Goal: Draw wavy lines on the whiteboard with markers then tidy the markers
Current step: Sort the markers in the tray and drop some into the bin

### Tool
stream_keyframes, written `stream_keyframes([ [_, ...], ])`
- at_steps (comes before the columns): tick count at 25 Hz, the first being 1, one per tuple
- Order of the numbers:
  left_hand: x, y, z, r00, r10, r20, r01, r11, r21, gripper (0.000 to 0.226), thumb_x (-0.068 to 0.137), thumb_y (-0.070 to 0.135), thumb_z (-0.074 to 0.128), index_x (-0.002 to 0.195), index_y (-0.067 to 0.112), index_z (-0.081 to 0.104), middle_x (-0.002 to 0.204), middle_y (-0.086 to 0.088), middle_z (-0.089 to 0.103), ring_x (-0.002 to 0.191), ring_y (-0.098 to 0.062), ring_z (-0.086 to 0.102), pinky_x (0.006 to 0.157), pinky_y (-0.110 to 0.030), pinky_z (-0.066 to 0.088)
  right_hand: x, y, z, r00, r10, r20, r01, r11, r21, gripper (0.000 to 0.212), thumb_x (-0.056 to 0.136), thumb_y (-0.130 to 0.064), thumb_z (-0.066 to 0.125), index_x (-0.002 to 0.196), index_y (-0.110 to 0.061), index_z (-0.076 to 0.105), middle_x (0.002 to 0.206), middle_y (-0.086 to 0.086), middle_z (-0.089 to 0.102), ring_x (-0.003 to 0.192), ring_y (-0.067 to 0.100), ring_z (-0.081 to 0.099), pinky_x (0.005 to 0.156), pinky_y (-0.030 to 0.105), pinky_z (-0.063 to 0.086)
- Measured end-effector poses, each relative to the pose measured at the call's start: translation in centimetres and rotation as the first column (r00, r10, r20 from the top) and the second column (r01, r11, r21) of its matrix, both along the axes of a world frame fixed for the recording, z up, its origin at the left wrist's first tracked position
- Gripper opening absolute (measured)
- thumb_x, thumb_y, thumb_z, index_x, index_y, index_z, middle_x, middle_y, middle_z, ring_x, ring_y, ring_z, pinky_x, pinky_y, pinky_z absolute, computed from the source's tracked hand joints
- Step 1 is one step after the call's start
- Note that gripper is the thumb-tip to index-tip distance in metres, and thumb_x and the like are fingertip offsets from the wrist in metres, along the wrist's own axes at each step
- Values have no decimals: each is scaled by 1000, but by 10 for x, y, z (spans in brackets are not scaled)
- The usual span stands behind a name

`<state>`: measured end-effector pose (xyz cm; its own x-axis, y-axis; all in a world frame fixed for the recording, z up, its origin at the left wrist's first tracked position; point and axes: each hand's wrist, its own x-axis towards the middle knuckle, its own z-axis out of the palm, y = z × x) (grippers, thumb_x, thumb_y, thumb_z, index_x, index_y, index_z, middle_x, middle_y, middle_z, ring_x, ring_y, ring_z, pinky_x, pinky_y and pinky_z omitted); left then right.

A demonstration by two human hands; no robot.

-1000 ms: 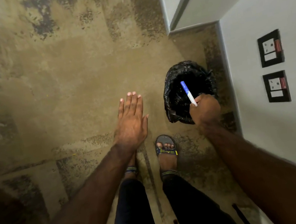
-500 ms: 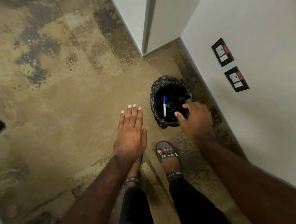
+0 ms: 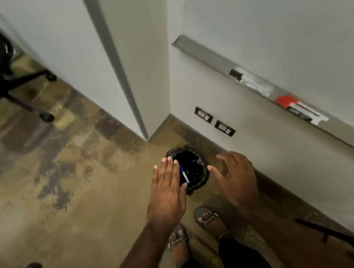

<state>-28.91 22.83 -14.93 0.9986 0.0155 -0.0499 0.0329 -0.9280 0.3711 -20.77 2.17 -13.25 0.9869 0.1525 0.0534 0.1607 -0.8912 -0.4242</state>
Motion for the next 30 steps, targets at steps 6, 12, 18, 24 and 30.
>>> stream_keyframes([
  [6, 34, -41, 91, 974, -175, 147, 174, 985, 19, 64, 109, 37, 39, 162, 4, 24, 171, -13, 18, 161, -22, 1, 130, -46, 6, -16, -74, 80, 973, -192, 130, 181, 979, 93, 39, 90, -44, 78, 118, -19, 72, 122, -2, 70, 121, 18, 59, 103, 31, 39],
  [12, 71, -113, 143, 907, -370, 200, 360, 929, 84, 67, 108, 42, 37, 163, 7, 20, 172, -11, 13, 161, -21, 1, 129, -43, 4, -30, -148, 123, 894, -427, 135, 413, 902, 123, 45, 92, -50, 74, 127, -22, 70, 131, -2, 68, 128, 19, 58, 110, 30, 32],
  [18, 119, -218, 168, 813, -551, 191, 533, 835, 139, 68, 108, 49, 22, 165, 14, 9, 173, -4, 1, 160, -18, -8, 129, -41, -3, -32, -238, 147, 779, -599, 188, 576, 801, 162, 49, 92, -53, 73, 129, -22, 68, 132, -2, 67, 128, 20, 58, 111, 35, 39],
  [24, 147, -330, 173, 667, -730, 146, 699, 682, 217, 65, 107, 47, 24, 162, 12, 24, 170, -7, 18, 159, -22, 9, 127, -42, 0, -27, -340, 142, 706, -679, 200, 652, 734, 190, 41, 93, -42, 74, 126, -18, 69, 128, 0, 69, 123, 22, 60, 108, 39, 46],
  [30, 173, -411, 164, 563, -826, 25, 807, 556, 200, 61, 112, 43, 25, 165, 16, 11, 172, -1, 3, 159, -15, -7, 129, -34, -12, -23, -421, 127, 712, -690, 126, 670, 723, 170, 34, 95, -32, 75, 124, -17, 69, 120, 2, 71, 114, 21, 63, 99, 37, 51],
])
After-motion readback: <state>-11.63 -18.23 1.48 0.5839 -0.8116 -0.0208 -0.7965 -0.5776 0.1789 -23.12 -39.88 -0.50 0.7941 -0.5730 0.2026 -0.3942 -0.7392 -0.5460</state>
